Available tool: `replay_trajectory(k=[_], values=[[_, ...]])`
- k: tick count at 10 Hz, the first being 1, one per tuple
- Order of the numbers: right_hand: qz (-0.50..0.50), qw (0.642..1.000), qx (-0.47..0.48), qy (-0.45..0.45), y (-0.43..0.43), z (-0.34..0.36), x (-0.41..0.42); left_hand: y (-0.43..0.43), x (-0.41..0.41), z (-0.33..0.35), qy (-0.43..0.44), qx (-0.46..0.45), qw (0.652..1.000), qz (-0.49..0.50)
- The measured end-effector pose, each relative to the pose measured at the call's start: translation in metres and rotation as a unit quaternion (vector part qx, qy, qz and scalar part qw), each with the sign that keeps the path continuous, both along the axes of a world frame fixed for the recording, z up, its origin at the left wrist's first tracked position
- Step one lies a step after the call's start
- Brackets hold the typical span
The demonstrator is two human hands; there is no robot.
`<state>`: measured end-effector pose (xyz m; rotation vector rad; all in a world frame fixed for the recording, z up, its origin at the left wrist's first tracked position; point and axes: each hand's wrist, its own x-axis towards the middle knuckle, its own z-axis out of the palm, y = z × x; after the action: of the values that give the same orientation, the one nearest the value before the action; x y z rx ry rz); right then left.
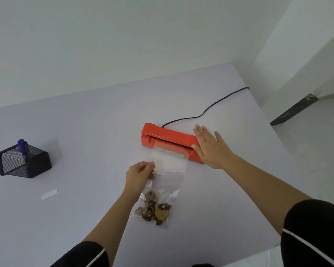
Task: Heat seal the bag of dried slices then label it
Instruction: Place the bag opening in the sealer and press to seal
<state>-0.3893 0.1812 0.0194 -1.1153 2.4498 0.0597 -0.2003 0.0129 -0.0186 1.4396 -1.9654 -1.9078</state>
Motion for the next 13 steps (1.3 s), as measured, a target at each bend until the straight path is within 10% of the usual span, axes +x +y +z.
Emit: replay_trajectory(k=[13], values=[[-0.001, 1.0, -0.031, -0.002, 0.004, -0.0096, -0.0055, 0.0045, -0.0069, -0.0031, -0.001, -0.011, 1.0, 0.007]])
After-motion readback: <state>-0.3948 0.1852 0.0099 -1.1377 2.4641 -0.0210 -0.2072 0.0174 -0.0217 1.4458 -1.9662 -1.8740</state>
